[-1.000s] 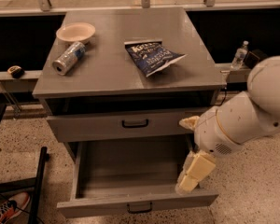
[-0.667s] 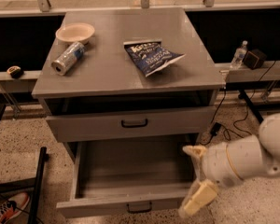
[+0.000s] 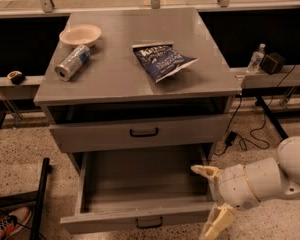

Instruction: Close middle drawer

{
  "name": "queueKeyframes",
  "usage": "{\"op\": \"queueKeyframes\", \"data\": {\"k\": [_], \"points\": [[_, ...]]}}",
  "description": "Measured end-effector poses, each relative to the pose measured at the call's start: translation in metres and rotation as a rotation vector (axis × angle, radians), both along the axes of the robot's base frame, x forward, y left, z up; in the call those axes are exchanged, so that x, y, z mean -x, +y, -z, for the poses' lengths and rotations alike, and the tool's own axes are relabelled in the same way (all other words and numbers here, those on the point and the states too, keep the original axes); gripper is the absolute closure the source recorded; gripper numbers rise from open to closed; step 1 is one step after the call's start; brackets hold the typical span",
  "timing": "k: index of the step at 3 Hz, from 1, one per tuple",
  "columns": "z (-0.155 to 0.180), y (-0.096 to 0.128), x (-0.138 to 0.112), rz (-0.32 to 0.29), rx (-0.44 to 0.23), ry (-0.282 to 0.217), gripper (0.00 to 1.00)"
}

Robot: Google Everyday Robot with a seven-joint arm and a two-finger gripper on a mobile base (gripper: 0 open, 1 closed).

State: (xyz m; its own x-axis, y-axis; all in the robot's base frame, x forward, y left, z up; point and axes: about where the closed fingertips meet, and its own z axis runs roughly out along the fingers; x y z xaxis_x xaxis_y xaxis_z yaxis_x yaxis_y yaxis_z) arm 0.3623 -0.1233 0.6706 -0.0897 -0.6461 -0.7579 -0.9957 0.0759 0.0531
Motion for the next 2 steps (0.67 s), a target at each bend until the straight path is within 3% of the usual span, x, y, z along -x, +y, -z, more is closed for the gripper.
{"op": "queueKeyframes", "data": {"k": [1,2], "points": [[0.030,-0.019,-0.001,0.028,0.014,-0.056,0.00],[0.072,-0.033,0.003,-0.005,0.042,-0.162,0.00]]}}
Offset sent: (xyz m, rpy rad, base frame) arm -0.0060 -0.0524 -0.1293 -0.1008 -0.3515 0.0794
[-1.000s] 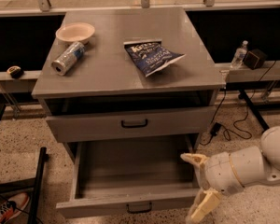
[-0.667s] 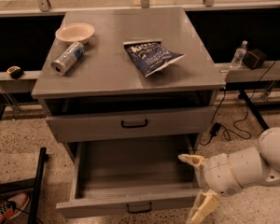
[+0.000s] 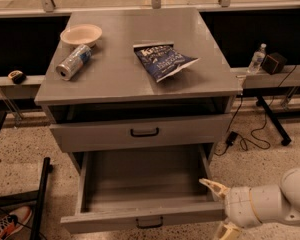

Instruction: Close middle drawer

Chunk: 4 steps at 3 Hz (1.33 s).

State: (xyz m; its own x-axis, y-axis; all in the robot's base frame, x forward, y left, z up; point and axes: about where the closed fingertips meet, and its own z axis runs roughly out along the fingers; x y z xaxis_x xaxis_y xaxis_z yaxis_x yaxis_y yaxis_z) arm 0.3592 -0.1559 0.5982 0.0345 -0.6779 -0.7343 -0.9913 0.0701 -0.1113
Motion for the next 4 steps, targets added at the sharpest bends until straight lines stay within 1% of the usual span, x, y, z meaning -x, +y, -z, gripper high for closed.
{"op": "queueKeyframes", "data": {"k": [1,2,3,4], "points": [[0.008,-0.012,-0.001,-0.061,-0.004,-0.111,0.00],[0.009,-0.008,-0.001,-0.064,0.001,-0.091,0.00],[0.059,0.012,0.004,-0.129,-0.027,-0.040,0.19],[0.105,0.031,0.012,-0.168,-0.104,-0.018,0.26]]}}
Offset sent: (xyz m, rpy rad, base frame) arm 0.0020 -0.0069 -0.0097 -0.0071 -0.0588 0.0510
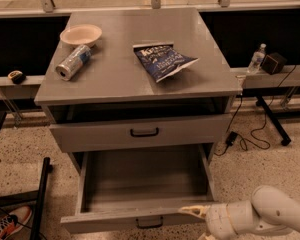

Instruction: Close middle drawer

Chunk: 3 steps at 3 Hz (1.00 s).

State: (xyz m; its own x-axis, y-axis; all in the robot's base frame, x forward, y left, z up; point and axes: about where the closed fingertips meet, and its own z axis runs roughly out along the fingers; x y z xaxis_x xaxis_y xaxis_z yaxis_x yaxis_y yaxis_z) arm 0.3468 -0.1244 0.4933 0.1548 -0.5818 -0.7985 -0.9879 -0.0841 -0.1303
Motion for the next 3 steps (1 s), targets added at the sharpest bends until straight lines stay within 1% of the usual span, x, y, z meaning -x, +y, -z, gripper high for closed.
{"op": "queueKeyframes", "data": {"k": [1,2,3], "points": [[0.029,0.009,0.006,-0.019,-0.039,0.014,0.42],[0.055,0.017,0.012,-0.013,-0.023,0.040,0.62],[0.056,0.017,0.009,-0.002,-0.018,0.032,0.85]]}}
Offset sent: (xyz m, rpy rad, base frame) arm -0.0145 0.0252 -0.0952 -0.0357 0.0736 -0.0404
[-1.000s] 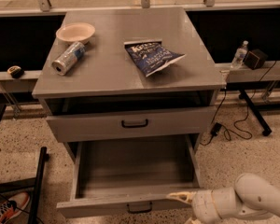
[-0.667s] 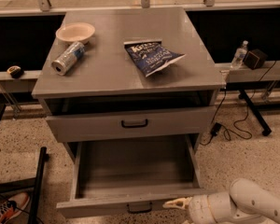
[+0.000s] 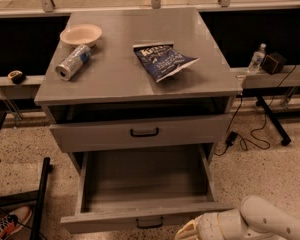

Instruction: Close middle drawer

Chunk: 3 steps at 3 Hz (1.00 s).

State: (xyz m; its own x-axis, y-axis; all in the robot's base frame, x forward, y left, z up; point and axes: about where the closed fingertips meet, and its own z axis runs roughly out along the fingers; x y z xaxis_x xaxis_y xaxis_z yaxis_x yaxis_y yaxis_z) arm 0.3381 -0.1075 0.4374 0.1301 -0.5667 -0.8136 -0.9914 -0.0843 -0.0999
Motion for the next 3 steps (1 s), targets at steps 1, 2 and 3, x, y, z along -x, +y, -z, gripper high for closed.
{"op": "queueKeyframes", "data": {"k": [1,2,3], "points": [[0.002,0.003,-0.001,-0.008,-0.015,0.000,1.00],[0.018,0.011,-0.024,0.085,-0.064,-0.023,1.00],[0.042,0.020,-0.045,0.215,-0.060,-0.043,1.00]]}}
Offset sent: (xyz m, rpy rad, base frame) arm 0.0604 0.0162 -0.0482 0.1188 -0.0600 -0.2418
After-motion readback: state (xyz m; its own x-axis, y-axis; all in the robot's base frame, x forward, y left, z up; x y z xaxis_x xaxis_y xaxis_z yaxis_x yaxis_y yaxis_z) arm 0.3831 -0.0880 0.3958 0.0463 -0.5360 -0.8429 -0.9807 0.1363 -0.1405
